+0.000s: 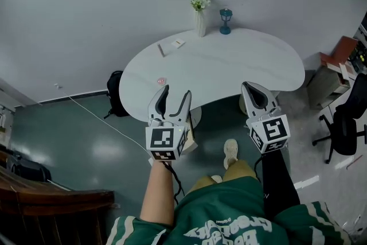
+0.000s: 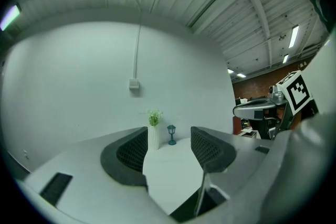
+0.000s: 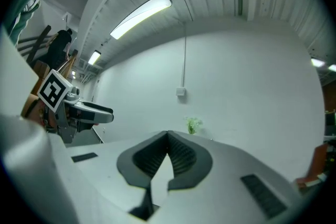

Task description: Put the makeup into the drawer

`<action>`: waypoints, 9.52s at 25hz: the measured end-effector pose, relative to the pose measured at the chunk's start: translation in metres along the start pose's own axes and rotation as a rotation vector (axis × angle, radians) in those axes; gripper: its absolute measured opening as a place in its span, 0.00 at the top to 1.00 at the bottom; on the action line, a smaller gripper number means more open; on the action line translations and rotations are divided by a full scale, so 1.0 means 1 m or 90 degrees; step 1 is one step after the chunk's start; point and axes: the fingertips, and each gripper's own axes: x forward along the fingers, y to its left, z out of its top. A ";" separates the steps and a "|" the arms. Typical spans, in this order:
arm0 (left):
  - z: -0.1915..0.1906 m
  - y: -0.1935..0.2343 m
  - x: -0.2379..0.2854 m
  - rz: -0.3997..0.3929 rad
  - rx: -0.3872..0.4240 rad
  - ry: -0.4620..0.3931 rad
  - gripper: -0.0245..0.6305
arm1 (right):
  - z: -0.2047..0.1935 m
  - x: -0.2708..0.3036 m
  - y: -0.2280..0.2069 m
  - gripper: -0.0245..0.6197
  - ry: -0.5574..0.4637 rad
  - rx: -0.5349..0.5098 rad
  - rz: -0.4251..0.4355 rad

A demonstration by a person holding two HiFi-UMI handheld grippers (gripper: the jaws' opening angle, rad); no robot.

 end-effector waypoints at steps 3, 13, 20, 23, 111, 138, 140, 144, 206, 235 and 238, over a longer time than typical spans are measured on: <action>-0.005 0.019 0.006 0.026 0.006 0.002 0.58 | 0.001 0.027 0.002 0.96 -0.011 0.006 0.023; -0.028 0.084 0.056 0.118 0.008 0.030 0.58 | -0.006 0.154 0.021 0.96 -0.032 0.015 0.153; -0.069 0.130 0.112 0.171 -0.011 0.100 0.58 | -0.027 0.250 0.025 0.96 -0.011 0.013 0.241; -0.091 0.145 0.134 0.185 -0.024 0.130 0.58 | -0.043 0.285 0.024 0.96 0.007 0.023 0.267; -0.107 0.262 0.065 0.516 -0.047 0.180 0.61 | -0.067 0.397 0.170 0.96 -0.014 0.061 0.580; -0.257 0.203 -0.095 0.510 -0.130 0.415 0.61 | -0.085 0.333 0.326 0.96 0.015 0.007 0.743; -0.290 0.194 -0.093 0.480 -0.143 0.456 0.61 | -0.095 0.333 0.322 0.96 0.028 0.002 0.737; -0.349 0.173 -0.087 0.422 -0.203 0.509 0.61 | -0.109 0.334 0.314 0.96 0.047 -0.009 0.728; -0.544 0.125 -0.003 0.039 -0.065 0.712 0.45 | -0.163 0.322 0.242 0.96 0.102 -0.103 0.677; -0.222 0.234 -0.117 0.423 -0.053 0.346 0.45 | -0.030 0.263 0.293 0.96 -0.019 -0.029 0.603; -0.171 0.239 -0.123 0.441 -0.040 0.258 0.45 | -0.016 0.254 0.295 0.96 -0.035 -0.025 0.587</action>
